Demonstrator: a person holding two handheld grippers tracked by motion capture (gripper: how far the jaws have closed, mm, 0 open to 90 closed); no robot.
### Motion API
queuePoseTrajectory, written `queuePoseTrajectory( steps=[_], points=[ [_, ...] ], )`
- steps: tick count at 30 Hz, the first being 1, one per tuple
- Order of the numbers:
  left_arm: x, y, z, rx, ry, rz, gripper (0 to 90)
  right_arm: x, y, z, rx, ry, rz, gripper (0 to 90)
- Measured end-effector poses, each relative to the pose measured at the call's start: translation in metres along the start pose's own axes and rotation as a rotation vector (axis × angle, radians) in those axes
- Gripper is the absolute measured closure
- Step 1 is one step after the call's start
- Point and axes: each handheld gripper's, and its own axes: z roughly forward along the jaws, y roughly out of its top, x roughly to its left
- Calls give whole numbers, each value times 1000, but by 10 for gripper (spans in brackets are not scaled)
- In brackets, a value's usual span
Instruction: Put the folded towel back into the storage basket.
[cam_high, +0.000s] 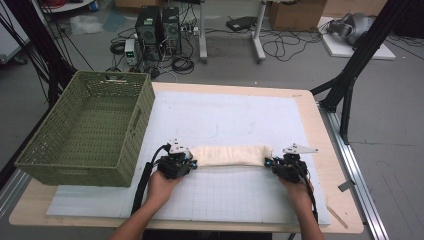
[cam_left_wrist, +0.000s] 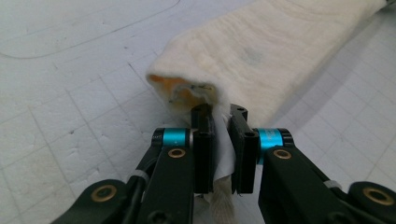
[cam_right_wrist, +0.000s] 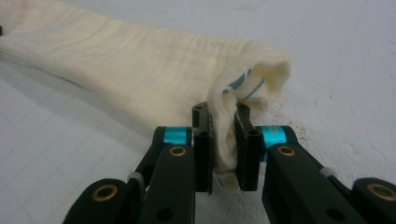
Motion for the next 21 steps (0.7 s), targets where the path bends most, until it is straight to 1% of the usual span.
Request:
queuePoseTrajectory(
  steps=[3,4,5,6,8,9,11,14,15,16,17,18,21],
  points=[
    [2,0,-1,-7,-4,-3,828,0,0,-1,0,-1,2,798],
    [2,0,-2,-17,-6,-7,829,0,0,-1,-3,-2,-4,798],
    [3,1,-5,-38,-17,-11,828,0,0,-2,-7,-4,-1,798],
    [3,1,-5,-38,-17,-11,828,-1,0,-2,-15,-7,-6,799],
    [4,2,-9,-69,-32,-27,828,-1,0,-3,-22,-7,-5,800],
    [5,2,-11,-82,-37,-31,829,-3,0,-5,-35,-3,7,802],
    [6,3,-16,-102,-47,-39,830,-3,0,-6,-41,-1,2,804],
    [6,4,-21,-120,-54,-22,831,-3,1,-9,-65,-1,-11,808],
    [6,4,-24,-126,-58,-19,831,-3,3,-12,-85,3,-14,809],
    [6,5,-26,-134,-62,-7,831,-3,3,-14,-98,4,-15,809],
    [5,5,-29,-147,-68,-9,831,-3,3,-14,-98,4,-15,809],
    [5,5,-32,-159,-73,-7,831,-3,5,-17,-120,12,-21,809],
    [4,6,-39,-196,-89,15,831,-2,6,-19,-143,15,-39,810]
  ],
)
